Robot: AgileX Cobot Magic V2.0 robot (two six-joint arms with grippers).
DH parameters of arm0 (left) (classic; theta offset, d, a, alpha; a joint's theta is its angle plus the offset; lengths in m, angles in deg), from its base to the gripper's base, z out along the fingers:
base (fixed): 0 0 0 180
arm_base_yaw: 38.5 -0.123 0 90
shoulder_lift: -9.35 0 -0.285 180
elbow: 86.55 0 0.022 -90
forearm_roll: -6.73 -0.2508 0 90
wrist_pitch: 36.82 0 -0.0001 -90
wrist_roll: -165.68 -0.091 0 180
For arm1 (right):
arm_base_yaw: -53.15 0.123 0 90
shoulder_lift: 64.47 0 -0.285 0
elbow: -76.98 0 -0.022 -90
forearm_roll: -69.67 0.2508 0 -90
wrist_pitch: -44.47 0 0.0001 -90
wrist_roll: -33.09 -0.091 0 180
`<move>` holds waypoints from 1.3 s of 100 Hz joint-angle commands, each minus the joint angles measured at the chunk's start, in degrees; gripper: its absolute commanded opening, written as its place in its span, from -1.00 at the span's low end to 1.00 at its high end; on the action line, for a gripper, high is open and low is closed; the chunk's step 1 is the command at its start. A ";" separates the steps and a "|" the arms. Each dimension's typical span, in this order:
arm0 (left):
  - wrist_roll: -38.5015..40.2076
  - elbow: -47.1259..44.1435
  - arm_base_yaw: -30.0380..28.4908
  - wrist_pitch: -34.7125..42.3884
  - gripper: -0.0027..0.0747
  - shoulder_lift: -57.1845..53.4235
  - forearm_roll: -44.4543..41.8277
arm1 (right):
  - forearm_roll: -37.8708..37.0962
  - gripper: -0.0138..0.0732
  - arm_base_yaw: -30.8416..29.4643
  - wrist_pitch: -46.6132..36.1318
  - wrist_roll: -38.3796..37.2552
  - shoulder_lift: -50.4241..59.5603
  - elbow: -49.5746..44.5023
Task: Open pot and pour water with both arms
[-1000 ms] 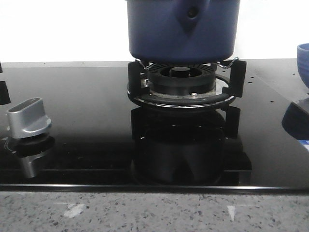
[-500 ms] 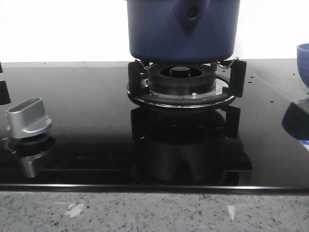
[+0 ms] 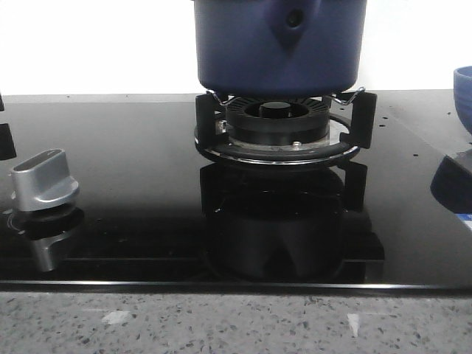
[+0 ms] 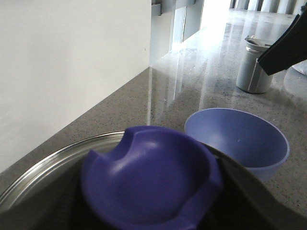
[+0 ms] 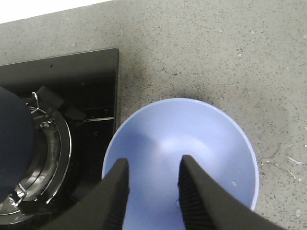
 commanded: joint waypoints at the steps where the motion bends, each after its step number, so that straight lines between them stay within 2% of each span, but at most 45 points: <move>1: -0.07 2.13 0.59 -2.60 0.44 -2.98 4.92 | 1.42 -0.16 0.09 -2.75 0.71 1.56 1.38; 11: 0.03 2.13 0.59 -3.79 0.62 -3.21 6.17 | 1.42 -0.16 0.09 -2.75 0.71 1.56 1.38; 34: 0.03 2.63 -1.63 -8.97 0.62 -7.52 9.18 | 1.42 -0.16 0.37 -2.85 0.79 1.56 1.38; 58: 0.03 2.63 -8.56 -11.73 0.59 -16.26 8.05 | 1.42 -0.16 2.26 -2.85 1.41 1.64 1.38; 70: 4.16 2.63 -13.25 -10.52 0.34 -19.64 7.10 | 1.99 -0.16 2.90 -2.85 1.41 1.64 1.38; 85: 12.90 2.63 -19.63 -10.64 -0.29 -23.35 6.27 | 6.10 -0.23 3.02 -3.17 1.51 1.68 1.38; 92: 14.80 2.63 -22.35 -11.01 -0.64 -25.17 4.54 | 8.71 -0.38 3.69 -3.85 3.93 1.90 1.38; 99: 15.02 2.63 -24.64 -11.24 -0.99 -26.88 0.88 | 12.65 -0.66 4.21 -3.97 8.12 2.20 1.38; 103: 15.33 2.63 -25.62 -10.99 -0.98 -27.72 -2.52 | 15.58 -0.86 4.42 -4.43 10.00 2.44 1.26; 112: 20.98 2.38 -27.12 -9.15 -0.98 -29.79 -8.96 | 24.04 -0.82 4.56 -8.22 13.02 3.87 -0.58; 120: 22.53 1.06 -27.82 -5.95 -0.98 -32.38 -10.93 | 32.76 -0.82 5.14 -14.56 20.16 6.00 -3.85; 130: 22.53 -2.61 -27.81 3.87 -0.98 -37.04 -10.41 | 41.75 -0.81 7.40 -22.43 30.30 9.92 -8.95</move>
